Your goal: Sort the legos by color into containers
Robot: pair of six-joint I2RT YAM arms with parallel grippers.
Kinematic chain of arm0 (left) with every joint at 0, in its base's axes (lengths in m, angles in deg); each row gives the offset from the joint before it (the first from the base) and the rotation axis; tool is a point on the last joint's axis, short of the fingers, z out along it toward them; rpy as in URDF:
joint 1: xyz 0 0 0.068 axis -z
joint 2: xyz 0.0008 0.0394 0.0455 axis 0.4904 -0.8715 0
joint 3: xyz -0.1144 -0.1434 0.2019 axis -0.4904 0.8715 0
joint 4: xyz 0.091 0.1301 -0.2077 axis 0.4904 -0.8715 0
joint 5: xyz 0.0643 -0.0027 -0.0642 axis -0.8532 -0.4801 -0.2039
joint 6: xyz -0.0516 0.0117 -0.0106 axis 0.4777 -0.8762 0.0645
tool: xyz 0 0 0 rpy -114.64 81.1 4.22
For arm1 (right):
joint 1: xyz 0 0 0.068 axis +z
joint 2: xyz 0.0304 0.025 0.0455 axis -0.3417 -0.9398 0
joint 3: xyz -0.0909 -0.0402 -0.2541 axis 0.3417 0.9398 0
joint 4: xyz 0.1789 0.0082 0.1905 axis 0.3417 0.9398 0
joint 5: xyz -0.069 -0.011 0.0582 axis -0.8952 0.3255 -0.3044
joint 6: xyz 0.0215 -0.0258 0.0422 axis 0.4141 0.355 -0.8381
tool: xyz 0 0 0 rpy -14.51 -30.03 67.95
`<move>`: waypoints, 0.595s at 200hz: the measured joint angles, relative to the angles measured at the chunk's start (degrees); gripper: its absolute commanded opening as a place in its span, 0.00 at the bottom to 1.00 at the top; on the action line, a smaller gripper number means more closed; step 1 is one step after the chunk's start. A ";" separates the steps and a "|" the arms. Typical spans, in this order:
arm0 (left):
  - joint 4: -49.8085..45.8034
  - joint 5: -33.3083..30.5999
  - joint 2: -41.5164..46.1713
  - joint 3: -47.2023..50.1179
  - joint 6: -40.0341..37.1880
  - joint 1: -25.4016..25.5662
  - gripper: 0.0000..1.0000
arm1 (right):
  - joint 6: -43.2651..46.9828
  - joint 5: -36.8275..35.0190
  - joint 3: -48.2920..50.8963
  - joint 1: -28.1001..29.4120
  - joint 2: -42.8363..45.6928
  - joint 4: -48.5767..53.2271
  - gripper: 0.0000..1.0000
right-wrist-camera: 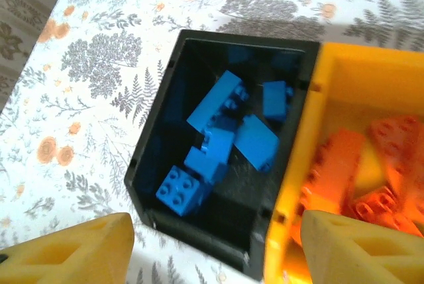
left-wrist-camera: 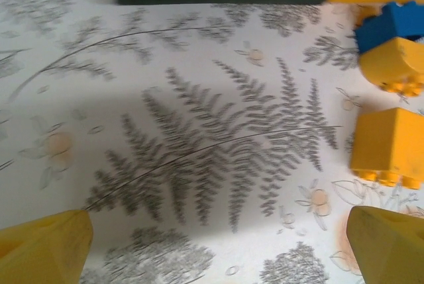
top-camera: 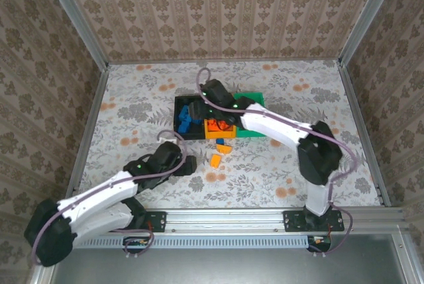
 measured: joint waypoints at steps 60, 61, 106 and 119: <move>6.67 1.09 -24.94 -15.50 -5.92 7.93 0.90 | -3.67 -0.85 26.23 -3.67 20.52 -3.37 0.71; 6.73 1.09 -25.22 -15.61 -5.92 7.98 0.90 | -3.67 -0.87 26.47 -3.72 20.74 -3.34 0.71; 6.45 1.60 -35.78 -20.13 -7.65 9.55 0.74 | -4.83 -1.90 35.45 -5.11 31.67 -2.54 0.72; 6.16 1.60 -37.13 -20.39 -7.93 10.10 0.70 | -5.16 -2.08 36.98 -5.60 34.36 -2.56 0.72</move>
